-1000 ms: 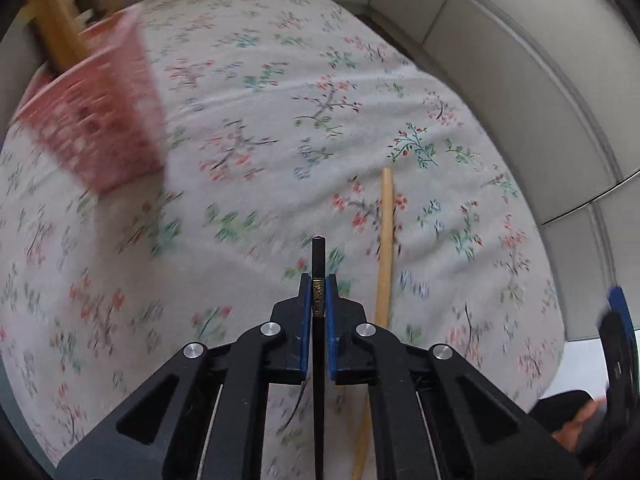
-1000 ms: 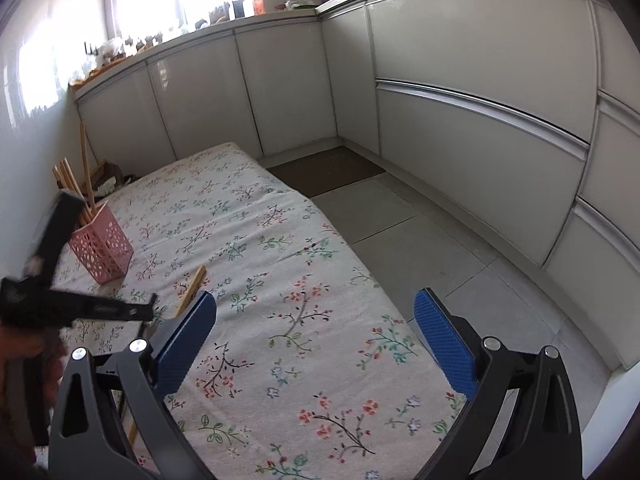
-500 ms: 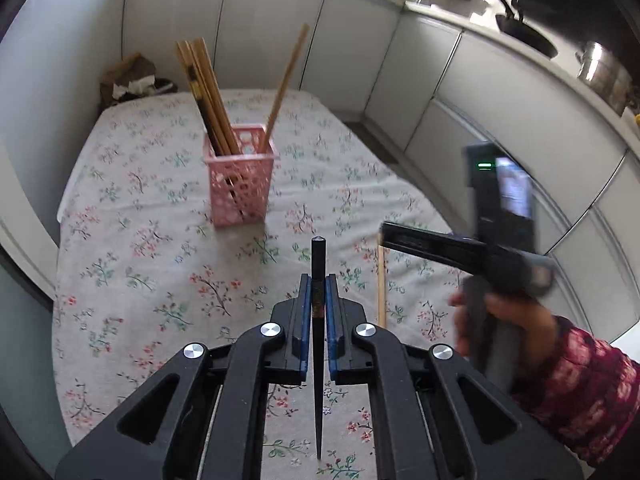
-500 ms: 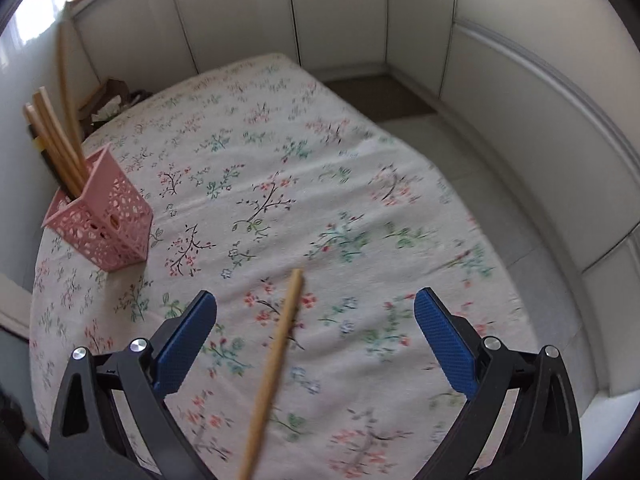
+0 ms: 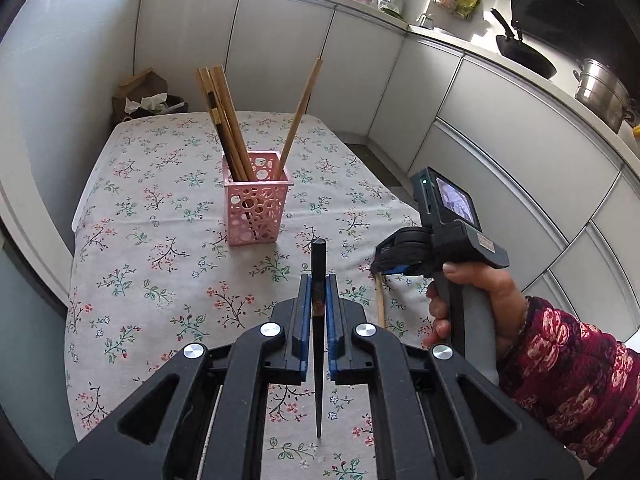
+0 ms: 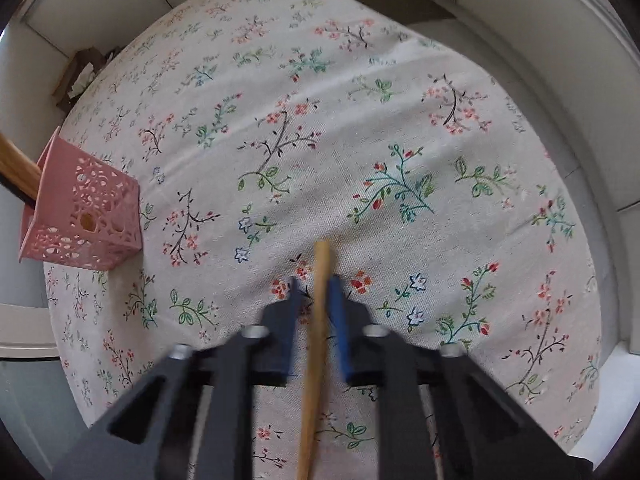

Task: Organize utensils
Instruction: 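Lift the black chopstick with the left tool while the right tool grasps the wooden one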

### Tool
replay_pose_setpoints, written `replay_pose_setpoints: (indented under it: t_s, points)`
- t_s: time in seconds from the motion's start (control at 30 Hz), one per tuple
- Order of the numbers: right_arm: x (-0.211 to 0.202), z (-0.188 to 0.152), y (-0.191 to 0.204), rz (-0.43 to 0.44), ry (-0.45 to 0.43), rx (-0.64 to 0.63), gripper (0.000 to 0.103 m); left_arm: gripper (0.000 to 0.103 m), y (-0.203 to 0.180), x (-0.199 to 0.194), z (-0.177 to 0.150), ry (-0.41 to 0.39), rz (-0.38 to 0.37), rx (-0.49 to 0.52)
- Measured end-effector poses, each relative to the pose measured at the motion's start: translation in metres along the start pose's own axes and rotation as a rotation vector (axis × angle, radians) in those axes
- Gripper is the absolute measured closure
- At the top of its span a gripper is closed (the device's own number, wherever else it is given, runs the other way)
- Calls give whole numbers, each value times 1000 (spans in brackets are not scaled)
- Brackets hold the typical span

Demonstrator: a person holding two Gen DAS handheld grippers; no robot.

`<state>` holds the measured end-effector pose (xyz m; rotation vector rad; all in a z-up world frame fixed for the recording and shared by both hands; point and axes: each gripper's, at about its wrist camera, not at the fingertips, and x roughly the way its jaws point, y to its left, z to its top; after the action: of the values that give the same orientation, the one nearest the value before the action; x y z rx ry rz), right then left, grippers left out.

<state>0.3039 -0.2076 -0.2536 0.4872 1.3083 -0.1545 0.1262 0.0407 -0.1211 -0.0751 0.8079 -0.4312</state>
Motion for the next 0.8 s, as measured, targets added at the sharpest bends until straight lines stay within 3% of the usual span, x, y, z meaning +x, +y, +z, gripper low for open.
replay_pose_setpoints:
  t_s: [0.2,0.33,0.53,0.63,0.8]
  points:
    - [-11,-13,-12,39,-58,39,95,97,0,1,-1,3,8,-2]
    - [-51,-45,-20,53,-266,-21,95,97,5,-4,-1,-15,12,-30]
    - [-130,-113,-43,152,-576,-95,94,97,7,-16,5,-63,13,-73]
    - [-158,-126,-63,176,-660,-88,94,97,6,-22,11,-93,24,-88]
    - [-176,-139,-84,214,-701,-41,94,97,2,-33,31,-149,49,-110]
